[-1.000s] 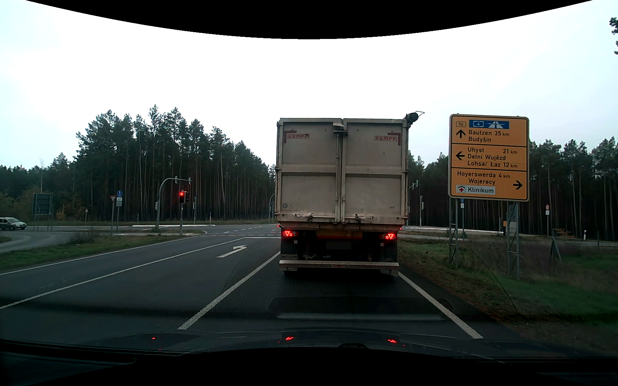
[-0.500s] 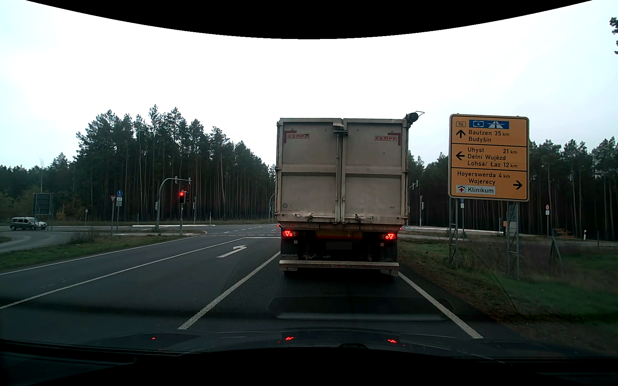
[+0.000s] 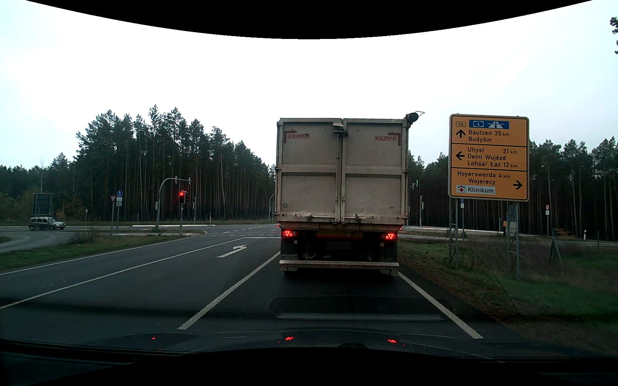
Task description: Follow the waypoints while adhering to traffic rules and regulations
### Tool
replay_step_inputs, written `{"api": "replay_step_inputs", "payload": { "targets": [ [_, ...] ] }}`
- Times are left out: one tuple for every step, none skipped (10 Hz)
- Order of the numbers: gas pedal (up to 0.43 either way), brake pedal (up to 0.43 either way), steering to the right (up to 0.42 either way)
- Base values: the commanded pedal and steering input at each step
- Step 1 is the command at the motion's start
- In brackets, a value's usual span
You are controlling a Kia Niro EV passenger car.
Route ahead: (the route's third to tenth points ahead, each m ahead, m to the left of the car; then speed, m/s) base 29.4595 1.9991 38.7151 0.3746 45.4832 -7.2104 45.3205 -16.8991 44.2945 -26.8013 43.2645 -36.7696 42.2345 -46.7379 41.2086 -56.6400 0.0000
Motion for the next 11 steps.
{"api": "replay_step_inputs", "payload": {
  "targets": [
    [0.0,0.354,0.0],
    [0.0,0.354,0.0],
    [0.0,0.354,0.0],
    [0.0,0.354,0.0],
    [0.0,0.354,0.0],
    [0.0,0.354,0.0],
    [0.0,0.354,0.0],
    [0.0,0.354,0.0],
    [0.0,0.354,0.0],
    [0.0,0.354,0.0],
    [0.0,0.354,0.0]
  ]
}}
